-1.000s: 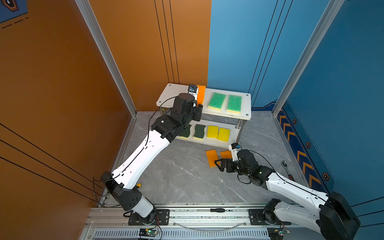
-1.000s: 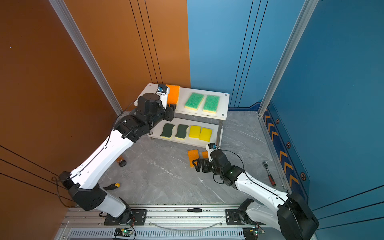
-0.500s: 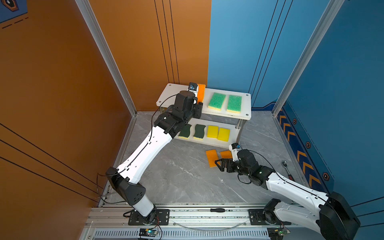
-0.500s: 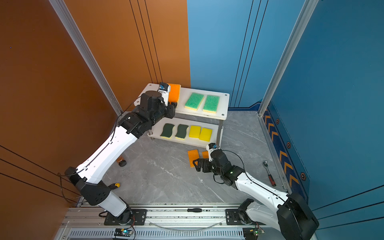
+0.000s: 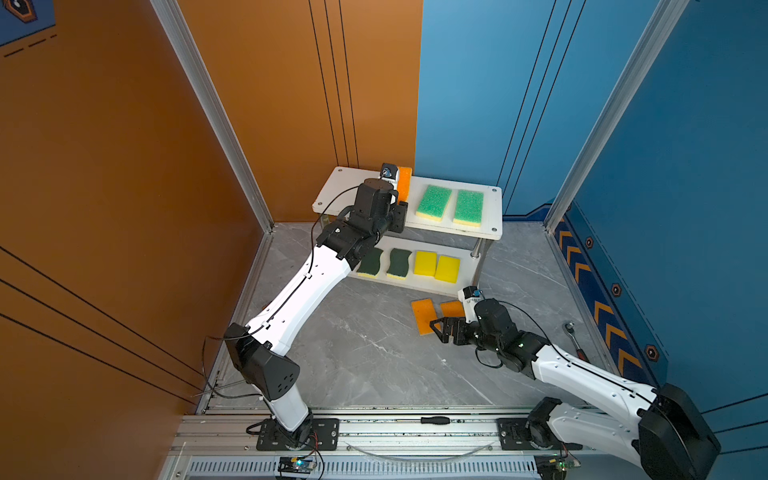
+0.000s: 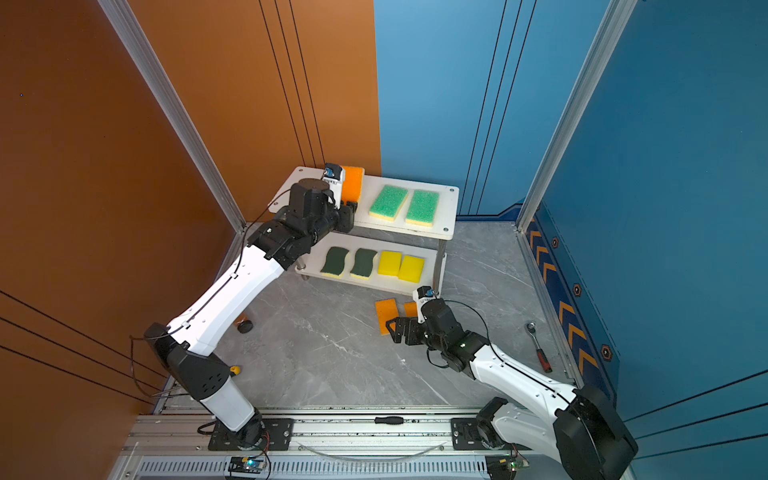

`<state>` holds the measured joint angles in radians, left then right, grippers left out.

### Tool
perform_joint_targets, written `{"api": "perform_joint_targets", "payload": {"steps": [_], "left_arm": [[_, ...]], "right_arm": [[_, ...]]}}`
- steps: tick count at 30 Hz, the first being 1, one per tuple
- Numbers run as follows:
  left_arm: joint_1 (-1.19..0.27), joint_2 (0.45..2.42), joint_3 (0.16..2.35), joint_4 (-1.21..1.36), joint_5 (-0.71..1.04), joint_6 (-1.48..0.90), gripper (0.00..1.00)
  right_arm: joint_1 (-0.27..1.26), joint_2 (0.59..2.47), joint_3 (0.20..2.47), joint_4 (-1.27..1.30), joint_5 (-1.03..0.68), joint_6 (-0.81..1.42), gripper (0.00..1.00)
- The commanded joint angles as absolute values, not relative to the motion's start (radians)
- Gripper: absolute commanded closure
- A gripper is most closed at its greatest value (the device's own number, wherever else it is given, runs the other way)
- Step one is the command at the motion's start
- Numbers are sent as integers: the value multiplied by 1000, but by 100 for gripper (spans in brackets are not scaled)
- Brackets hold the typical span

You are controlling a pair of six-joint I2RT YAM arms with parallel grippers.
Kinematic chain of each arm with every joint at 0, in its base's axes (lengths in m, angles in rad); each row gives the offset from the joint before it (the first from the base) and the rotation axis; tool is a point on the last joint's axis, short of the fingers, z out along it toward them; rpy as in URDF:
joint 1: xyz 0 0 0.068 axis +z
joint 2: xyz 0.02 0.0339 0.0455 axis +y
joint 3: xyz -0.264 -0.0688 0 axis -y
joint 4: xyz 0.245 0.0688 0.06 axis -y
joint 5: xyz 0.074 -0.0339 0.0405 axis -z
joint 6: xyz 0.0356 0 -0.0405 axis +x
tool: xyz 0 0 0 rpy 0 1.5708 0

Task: Place and organize the cleaning sponges onto the shelf
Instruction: 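Move the held orange sponge beside the green sponges on the shelf top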

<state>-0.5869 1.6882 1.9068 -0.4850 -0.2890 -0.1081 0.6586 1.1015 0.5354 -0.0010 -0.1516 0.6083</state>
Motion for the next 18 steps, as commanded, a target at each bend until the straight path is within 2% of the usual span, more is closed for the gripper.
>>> {"api": "perform_joint_targets", "payload": {"steps": [1, 18], "left_arm": [[-575, 1706, 1951, -463, -267, -92, 44], [-573, 1743, 1975, -463, -236, -115, 44]], "right_arm": [[650, 1091, 520, -23, -129, 621, 0], [646, 1090, 520, -28, -131, 620, 0]]}}
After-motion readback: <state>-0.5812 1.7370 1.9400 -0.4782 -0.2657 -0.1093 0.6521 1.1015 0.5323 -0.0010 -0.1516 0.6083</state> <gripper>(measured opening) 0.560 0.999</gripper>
